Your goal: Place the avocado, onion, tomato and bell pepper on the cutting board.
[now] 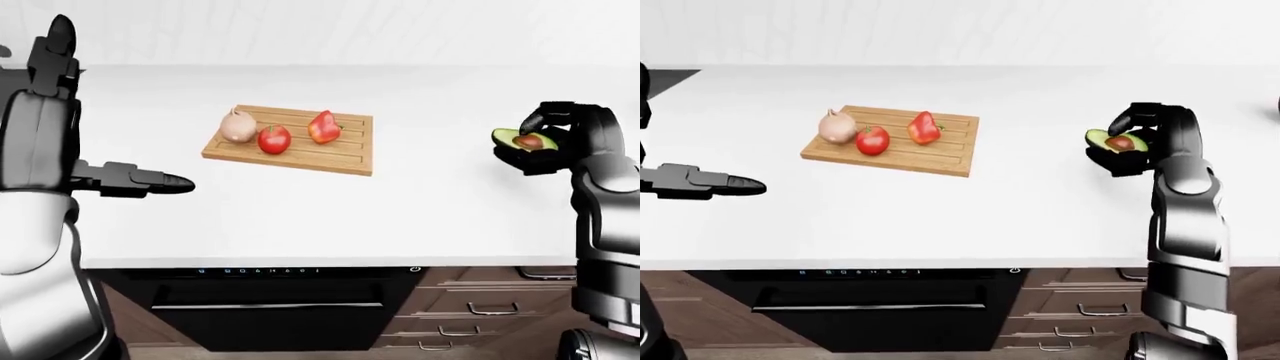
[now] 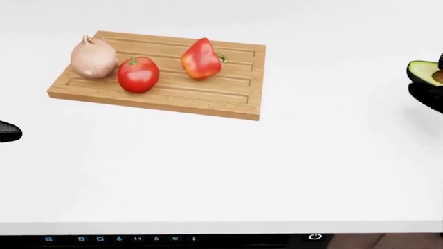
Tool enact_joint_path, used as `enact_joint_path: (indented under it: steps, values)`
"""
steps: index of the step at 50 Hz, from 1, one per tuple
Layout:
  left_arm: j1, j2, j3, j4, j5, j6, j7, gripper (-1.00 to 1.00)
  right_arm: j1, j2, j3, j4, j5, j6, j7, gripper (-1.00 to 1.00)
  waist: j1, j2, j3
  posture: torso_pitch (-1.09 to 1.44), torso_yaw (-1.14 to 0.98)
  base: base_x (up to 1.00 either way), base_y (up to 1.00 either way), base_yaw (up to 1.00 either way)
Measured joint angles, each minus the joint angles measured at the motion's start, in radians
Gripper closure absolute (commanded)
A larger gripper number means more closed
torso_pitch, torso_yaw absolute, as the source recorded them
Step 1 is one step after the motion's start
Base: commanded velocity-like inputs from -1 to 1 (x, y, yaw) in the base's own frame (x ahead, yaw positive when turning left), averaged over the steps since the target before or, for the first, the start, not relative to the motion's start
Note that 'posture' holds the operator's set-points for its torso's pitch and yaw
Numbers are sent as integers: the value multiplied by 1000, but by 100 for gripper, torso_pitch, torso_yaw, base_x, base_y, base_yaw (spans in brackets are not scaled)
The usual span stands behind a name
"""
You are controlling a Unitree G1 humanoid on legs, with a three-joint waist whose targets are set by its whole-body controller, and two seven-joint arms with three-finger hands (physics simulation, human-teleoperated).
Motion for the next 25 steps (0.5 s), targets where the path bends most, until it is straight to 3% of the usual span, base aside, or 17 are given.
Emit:
enact_joint_path:
  steps: [13, 25]
  values:
    - [-4, 12, 6, -10, -5, 12, -5, -100, -193, 93, 118, 101, -60, -19, 35, 82, -3, 10, 1, 0, 3, 0, 0, 0]
    - [-9, 8, -5, -8, 2, 11, -7, -100, -324, 214, 189, 325, -83, -160, 6, 80, -7, 25, 0, 0, 3, 0, 0, 0]
